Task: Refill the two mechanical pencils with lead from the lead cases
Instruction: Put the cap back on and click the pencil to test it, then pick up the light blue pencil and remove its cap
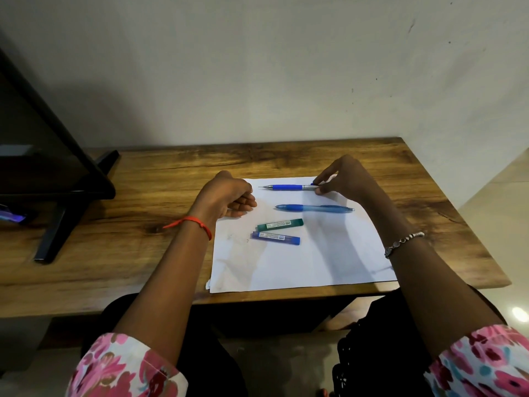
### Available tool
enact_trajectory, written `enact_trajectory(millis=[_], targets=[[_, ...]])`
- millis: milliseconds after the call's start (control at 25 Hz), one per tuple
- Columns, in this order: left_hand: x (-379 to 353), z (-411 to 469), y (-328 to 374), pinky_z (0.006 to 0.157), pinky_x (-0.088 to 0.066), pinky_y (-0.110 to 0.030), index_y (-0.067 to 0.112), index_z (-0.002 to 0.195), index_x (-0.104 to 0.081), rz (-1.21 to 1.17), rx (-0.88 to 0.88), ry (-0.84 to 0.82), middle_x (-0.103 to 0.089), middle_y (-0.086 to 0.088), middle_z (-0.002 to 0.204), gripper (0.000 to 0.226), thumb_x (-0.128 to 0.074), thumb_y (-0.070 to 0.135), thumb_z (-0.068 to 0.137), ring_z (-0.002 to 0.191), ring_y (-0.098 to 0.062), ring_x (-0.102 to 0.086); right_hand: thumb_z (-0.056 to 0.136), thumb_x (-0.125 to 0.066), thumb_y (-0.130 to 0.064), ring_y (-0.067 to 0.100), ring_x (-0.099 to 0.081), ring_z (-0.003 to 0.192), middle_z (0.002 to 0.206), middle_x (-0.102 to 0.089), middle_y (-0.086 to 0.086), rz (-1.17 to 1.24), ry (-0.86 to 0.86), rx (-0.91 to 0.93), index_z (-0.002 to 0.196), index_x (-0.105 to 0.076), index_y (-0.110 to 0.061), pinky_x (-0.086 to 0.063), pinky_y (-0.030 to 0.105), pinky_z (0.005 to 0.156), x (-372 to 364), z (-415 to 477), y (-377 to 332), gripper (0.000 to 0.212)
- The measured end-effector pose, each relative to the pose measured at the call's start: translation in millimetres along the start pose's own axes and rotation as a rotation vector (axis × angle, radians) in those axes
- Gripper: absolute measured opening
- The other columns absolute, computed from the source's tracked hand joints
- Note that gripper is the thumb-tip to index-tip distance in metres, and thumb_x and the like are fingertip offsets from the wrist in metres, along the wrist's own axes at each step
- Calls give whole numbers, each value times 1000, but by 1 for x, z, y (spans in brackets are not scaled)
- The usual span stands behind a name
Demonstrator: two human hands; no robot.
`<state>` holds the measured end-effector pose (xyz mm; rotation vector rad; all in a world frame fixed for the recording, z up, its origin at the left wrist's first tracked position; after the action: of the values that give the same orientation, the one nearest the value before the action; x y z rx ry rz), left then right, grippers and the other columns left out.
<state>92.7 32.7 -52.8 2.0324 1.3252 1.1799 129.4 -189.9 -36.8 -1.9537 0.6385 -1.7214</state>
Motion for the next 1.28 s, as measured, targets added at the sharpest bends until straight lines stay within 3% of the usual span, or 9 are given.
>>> enact_trajectory(millis=[200,320,440,600,760,920,1040,1160,1280], targets=[[-4,1,1,58,-46,-23,2,75,-60,2,-24,-26,-63,-7,66,18,-51,10,89,58,-13,-56,69,-79,-6,19,-54,82,102,-69,20,64,21,2,101,-71,0,-33,-1,46,8,-3,0,33],[-6,1,5,57,-48,-22,0,85,-64,46,-62,-49,-64,-6,69,13,-57,11,87,57,-12,-57,68,-79,-6,32,-61,83,101,-69,21,118,32,39,97,-73,-3,-37,2,46,12,-6,-6,30],[-12,1,12,60,-50,-22,-1,88,-65,97,-145,-92,-64,-6,70,12,-61,9,85,60,-13,-58,67,-81,-13,17,-58,77,95,-69,13,85,27,101,89,-76,-11,-40,9,51,16,-10,-16,23],[-26,-5,31,69,-52,-26,3,88,-69,198,-374,-133,-64,-3,72,9,-66,7,80,66,-14,-60,65,-82,-17,-1,-51,60,77,-69,4,0,-148,151,82,-77,-12,-32,6,48,11,-22,-20,18],[-36,-9,43,67,-51,-28,11,80,-70,311,-512,-109,-65,1,72,4,-69,10,77,68,-12,-59,62,-85,-15,6,-49,59,68,-64,-4,-234,-324,95,83,-76,-12,-35,21,53,-2,-30,-6,23],[-36,-15,52,55,-42,-9,10,78,-72,308,-626,-38,-62,9,67,4,-70,13,76,60,0,-54,63,-81,-8,8,-52,61,62,-61,-10,-227,-312,91,82,-76,-9,-37,23,54,-4,-26,-5,20],[-35,-18,57,48,-34,-4,10,80,-71,306,-677,8,-60,12,70,8,-71,18,77,66,-3,-54,68,-77,-6,9,-53,62,63,-63,-9,-217,-299,120,84,-76,-7,-39,19,55,-2,-24,-7,17],[-38,-24,63,62,-39,-4,16,89,-70,254,-733,7,-62,15,79,17,-73,24,74,76,2,-57,73,-72,-7,9,-55,66,71,-69,1,-42,-176,200,83,-76,-9,-39,12,56,16,-26,-22,11],[-39,-32,69,79,-47,-19,18,103,-68,115,-776,-22,-67,9,94,34,-74,29,72,86,2,-60,76,-71,-7,6,-55,67,74,-70,5,399,-20,277,78,-74,-17,-41,13,59,37,-30,-40,10]])
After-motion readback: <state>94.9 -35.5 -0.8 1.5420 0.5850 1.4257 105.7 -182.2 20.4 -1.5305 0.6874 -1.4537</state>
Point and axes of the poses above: each hand's wrist, its own z-axis towards the middle knuckle, its own x-axis out of the back of the hand, y = z × x, the point moved 9 cm from there along z, towards the middle knuckle
